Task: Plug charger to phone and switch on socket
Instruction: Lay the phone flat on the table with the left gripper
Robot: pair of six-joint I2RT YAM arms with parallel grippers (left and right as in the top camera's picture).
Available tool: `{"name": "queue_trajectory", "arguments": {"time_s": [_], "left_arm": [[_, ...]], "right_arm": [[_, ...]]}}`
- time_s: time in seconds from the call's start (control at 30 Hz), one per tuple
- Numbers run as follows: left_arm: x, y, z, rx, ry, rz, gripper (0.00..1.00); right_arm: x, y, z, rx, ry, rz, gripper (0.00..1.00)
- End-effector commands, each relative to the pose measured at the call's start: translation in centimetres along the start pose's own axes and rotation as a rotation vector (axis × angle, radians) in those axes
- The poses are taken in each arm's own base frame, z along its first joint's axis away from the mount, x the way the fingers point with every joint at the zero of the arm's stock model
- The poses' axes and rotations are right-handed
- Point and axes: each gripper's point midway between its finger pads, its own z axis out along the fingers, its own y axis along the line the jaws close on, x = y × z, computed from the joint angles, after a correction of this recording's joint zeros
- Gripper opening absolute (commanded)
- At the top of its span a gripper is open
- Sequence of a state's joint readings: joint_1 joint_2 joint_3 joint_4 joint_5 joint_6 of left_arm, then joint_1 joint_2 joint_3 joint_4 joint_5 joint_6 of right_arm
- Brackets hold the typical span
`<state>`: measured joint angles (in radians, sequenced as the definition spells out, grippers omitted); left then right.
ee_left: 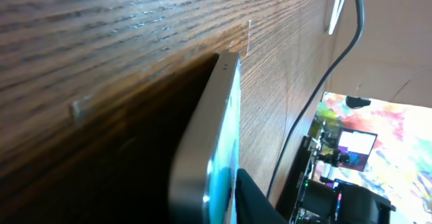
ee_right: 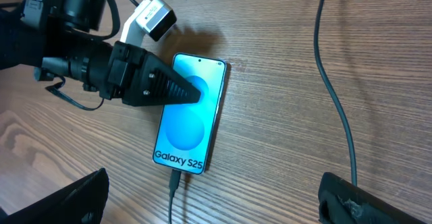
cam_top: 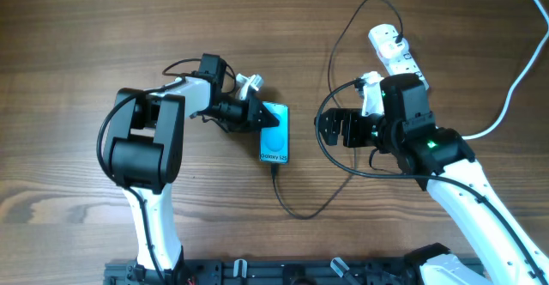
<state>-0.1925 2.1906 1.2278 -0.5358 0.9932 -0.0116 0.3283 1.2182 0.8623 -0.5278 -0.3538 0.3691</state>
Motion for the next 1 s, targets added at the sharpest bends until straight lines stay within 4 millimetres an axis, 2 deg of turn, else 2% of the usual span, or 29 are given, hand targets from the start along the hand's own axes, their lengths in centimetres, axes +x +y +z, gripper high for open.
{"name": "queue_trajectory", "arguments": {"time_s": [0.0,0.13,0.4,0.73,0.97], "left_arm": [[2.0,8.9,0.2,-0.371,0.041,-0.066,0.22],[2.1,10.0,-0.3,-0.444,0.031,-0.112,0.22],[2.5,10.4,-0.6,-0.471,0.046,-0.129,0.23],[2.0,11.1,-2.5,-0.548,0.032,-0.203,0.29],[2.1,11.4,-2.7,-0.576,0.025,-0.236,0.32]], "right_arm": [[-0.9,0.1,-0.5,0.011,-0.033,0.000,1.00],[-0.9,0.1,-0.5,0.011,-0.033,0.000,1.00],[-0.8,0.0,-0.4,0.013,-0.030,0.002,1.00],[-0.3,-0.8,1.1,0.031,0.016,0.039,1.00],[-1.1,-1.0,2.3,0.024,-0.002,0.090,1.00]]}}
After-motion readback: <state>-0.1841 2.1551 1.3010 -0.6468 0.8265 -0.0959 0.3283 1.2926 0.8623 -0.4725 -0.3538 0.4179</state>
